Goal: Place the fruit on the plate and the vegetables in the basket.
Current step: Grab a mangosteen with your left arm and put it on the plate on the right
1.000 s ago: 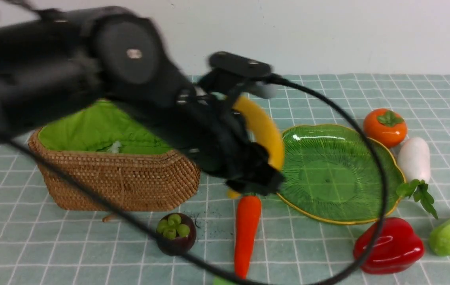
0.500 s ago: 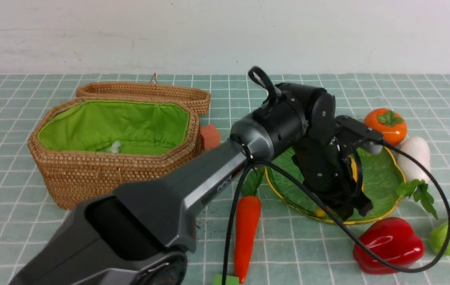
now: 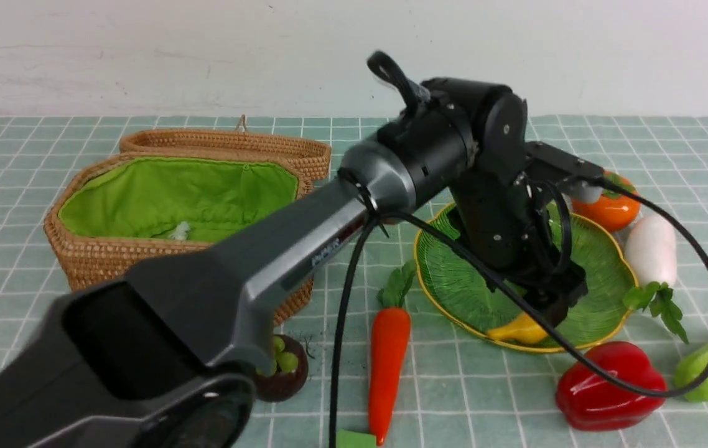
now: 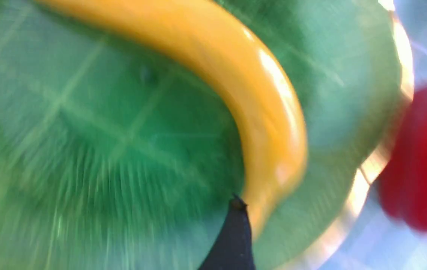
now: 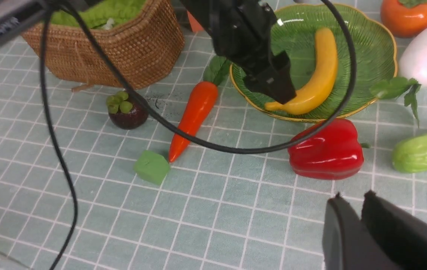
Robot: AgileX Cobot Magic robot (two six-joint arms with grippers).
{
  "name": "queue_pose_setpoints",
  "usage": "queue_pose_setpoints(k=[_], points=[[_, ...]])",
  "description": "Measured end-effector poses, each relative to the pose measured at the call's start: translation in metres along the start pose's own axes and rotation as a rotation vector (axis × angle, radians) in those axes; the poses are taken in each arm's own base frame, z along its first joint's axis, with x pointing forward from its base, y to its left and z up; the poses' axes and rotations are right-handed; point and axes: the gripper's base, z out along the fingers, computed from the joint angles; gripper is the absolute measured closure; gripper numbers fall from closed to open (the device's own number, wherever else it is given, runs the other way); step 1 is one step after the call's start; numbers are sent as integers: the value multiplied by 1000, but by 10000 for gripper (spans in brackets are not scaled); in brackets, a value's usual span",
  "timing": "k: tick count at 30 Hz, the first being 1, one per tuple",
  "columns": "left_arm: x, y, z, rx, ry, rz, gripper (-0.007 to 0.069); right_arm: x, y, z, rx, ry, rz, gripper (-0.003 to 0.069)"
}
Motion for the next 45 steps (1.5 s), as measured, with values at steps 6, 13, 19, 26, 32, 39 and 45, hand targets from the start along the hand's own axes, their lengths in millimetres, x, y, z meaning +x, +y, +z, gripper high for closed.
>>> queue_pose_setpoints(k=[6,13,19,26,32,39,45], points=[[34,-20,-106,-105,6,-39,401,0,1,0,-12,-1,4,570],[116,-39,-169,-137,77,-90,638,0,3,0,-34,-3,-49,570],[187,-28,-127,-236,180,-29,483,-3,4,-1,-43,-41,-83,568],[196,-8,-82,-375,115,-95,122,-8,9,-1,-95,-92,-63,567],[192,11,-56,-519,83,-132,42,-8,10,-1,-104,-93,-64,564],[194,21,-24,-553,118,-85,42,-7,10,-1,-105,-90,-66,561],[196,23,-10,-541,122,-89,44,-6,11,-1,-120,-79,-61,561]])
